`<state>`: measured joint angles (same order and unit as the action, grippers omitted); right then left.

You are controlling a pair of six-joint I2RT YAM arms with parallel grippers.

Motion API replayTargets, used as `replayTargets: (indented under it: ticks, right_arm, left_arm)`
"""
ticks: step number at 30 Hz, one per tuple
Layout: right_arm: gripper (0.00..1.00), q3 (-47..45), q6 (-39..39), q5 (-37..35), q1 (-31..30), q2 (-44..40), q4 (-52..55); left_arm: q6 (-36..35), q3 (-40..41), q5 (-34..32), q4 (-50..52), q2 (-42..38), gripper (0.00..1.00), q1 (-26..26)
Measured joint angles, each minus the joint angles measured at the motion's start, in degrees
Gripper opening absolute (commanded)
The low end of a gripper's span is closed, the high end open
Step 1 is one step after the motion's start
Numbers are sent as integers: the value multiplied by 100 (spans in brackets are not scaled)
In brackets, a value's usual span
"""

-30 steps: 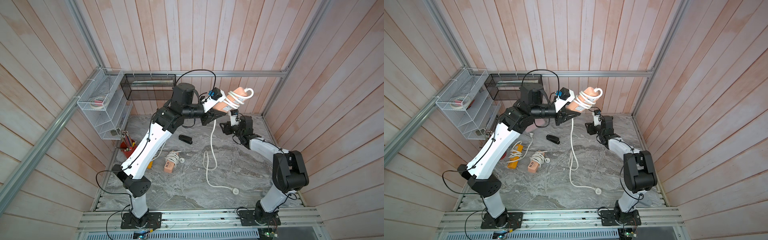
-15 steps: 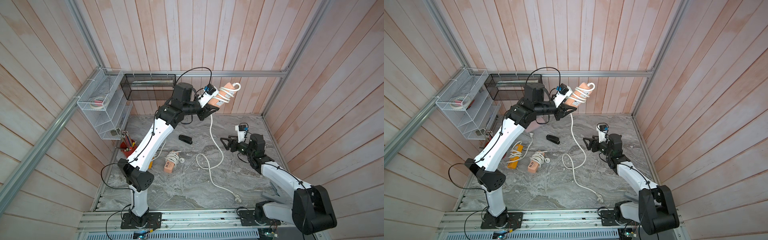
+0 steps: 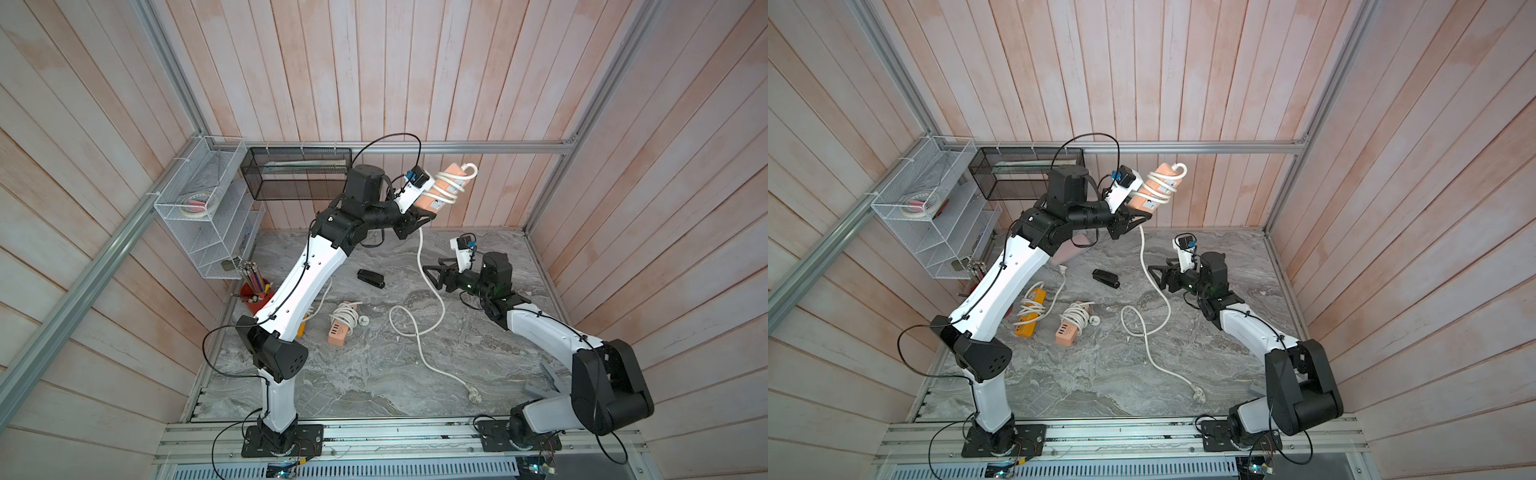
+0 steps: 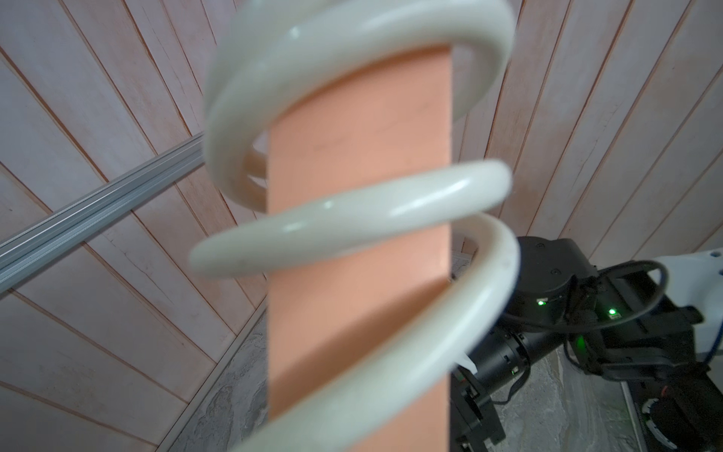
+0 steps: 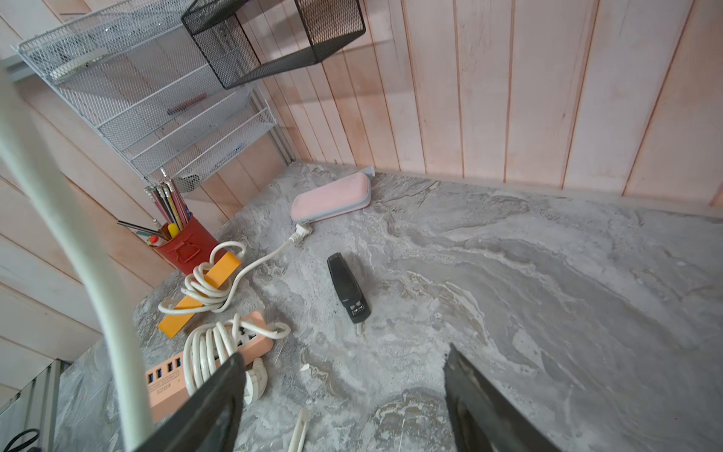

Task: Wrap the cord around the power strip
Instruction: Wrap the power cord around the power strip.

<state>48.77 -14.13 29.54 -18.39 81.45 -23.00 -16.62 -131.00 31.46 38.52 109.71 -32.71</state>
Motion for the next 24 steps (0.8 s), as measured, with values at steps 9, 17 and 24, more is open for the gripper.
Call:
replayTargets:
  ticks: [9, 17, 24]
  right_arm:
    - [81, 31, 313, 103, 2, -538, 638]
    - [64, 678, 824, 7, -551, 433, 999]
    - [13, 717, 1436, -975, -654, 925, 1156]
  left_arm:
    - [46, 31, -2, -2, 90, 0, 127]
    - [105, 31, -15, 0, 140, 0, 127]
    - [472, 284, -42, -98, 129, 0, 581]
